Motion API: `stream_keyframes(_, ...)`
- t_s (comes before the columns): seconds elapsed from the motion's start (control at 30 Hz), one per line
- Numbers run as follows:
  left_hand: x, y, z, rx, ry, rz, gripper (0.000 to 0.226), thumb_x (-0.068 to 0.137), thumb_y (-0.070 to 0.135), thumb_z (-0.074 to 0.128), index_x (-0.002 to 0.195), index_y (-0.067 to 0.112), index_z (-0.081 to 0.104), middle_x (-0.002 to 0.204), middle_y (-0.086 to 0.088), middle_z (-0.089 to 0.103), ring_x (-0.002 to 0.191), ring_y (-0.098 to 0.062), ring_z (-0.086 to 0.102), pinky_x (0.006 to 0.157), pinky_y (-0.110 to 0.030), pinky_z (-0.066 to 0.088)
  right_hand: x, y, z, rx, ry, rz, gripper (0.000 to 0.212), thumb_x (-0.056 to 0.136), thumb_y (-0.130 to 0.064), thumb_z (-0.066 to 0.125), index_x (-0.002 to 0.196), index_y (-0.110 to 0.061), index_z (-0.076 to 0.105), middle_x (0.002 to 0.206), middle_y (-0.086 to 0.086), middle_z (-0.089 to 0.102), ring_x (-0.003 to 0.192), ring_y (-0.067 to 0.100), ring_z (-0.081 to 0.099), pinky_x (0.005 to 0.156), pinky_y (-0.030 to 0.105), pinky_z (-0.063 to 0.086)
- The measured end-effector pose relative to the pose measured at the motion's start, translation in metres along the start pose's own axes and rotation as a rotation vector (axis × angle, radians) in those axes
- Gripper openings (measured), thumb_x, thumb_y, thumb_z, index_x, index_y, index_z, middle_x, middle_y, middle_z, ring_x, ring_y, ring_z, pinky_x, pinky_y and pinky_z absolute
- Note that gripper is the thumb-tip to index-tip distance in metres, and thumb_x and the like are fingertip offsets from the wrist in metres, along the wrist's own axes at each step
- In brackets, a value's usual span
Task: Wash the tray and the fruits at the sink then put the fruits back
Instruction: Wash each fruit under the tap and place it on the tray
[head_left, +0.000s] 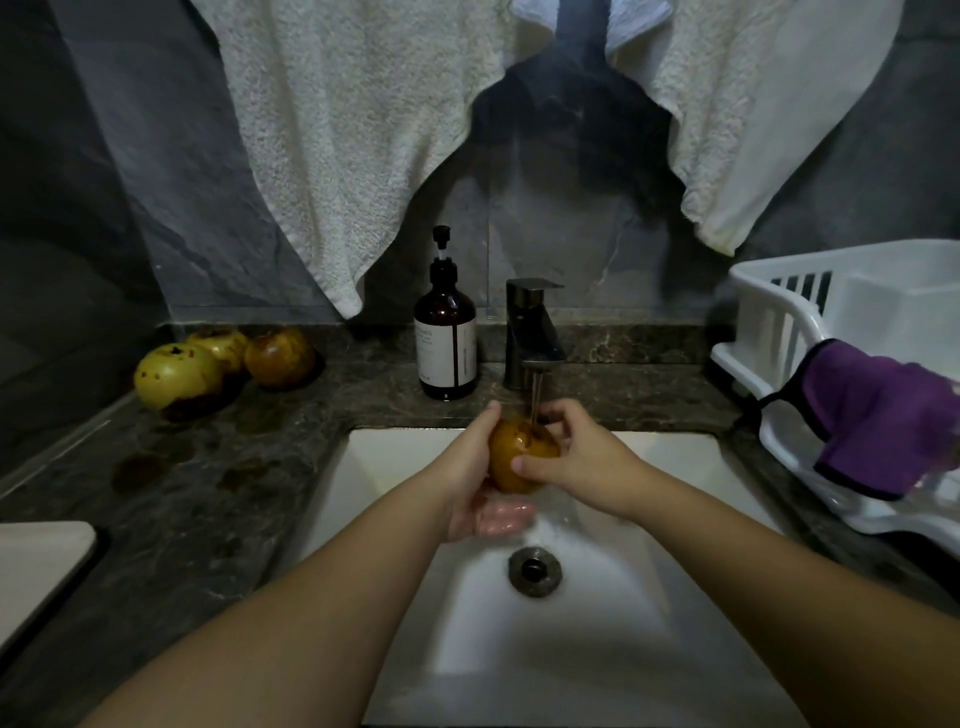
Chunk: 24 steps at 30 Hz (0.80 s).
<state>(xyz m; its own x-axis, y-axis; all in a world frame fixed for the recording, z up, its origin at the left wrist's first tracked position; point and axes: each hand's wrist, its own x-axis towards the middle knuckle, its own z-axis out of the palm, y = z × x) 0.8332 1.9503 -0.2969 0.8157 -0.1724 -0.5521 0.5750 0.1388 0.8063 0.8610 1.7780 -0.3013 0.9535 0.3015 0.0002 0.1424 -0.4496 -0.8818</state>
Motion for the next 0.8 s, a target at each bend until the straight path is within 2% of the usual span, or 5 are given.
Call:
stream_keyframes(0.1,0.000,0.001,0.002,-0.004,0.034,0.053,0.062,0.089,0.070,0.064,0.119,0.015,0.068,0.100,-0.015,0.076,0.082,-0.027,0.076,0.078,-0.038,0.063,-0.005,-0.002,-0.004,-0.182,0.033,-0.074,0.076,0.074,-0.045,0.088,0.135,-0.040,0.044,0.111,-0.023,0.054,0.099,0.002,0.060,0.075,0.017,0.052)
stream_keyframes(0.37,0.000,0.000,0.006,-0.104,-0.012,0.110,0.033,0.103,0.048,0.059,0.112,0.017,0.066,0.085,-0.016,0.079,0.101,-0.036,0.074,0.070,-0.038,0.065,-0.010,-0.001,-0.013,-0.409,0.021,-0.227,0.049,0.084,-0.047,0.079,0.124,-0.050,0.052,0.128,-0.015,0.042,0.110,0.005,0.050,0.080,0.014,0.041)
stream_keyframes(0.43,0.000,0.000,0.006,-0.132,-0.009,0.113,0.034,0.103,0.047,0.059,0.115,0.016,0.065,0.091,-0.018,0.079,0.103,-0.037,0.074,0.064,-0.037,0.066,-0.009,-0.004,-0.013,-0.438,0.014,-0.231,0.047,0.085,-0.046,0.077,0.125,-0.049,0.051,0.128,-0.015,0.041,0.111,0.006,0.049,0.082,0.016,0.041)
stream_keyframes(0.6,0.000,-0.001,0.010,-0.116,-0.009,0.108,0.035,0.102,0.048,0.061,0.119,0.017,0.065,0.110,-0.022,0.074,0.113,-0.038,0.072,0.075,-0.038,0.063,-0.007,-0.004,-0.015,-0.451,0.025,-0.208,0.040,0.084,-0.044,0.078,0.113,-0.046,0.049,0.118,-0.015,0.044,0.099,0.000,0.049,0.071,0.015,0.040)
stream_keyframes(0.8,0.000,0.000,0.012,-0.172,0.015,0.139,0.034,0.102,0.046,0.061,0.116,0.016,0.065,0.120,-0.023,0.069,0.115,-0.038,0.070,0.074,-0.038,0.062,-0.003,-0.009,-0.014,-0.471,0.025,-0.219,0.040,0.084,-0.042,0.076,0.116,-0.046,0.052,0.117,-0.015,0.045,0.102,0.006,0.050,0.075,0.019,0.041)
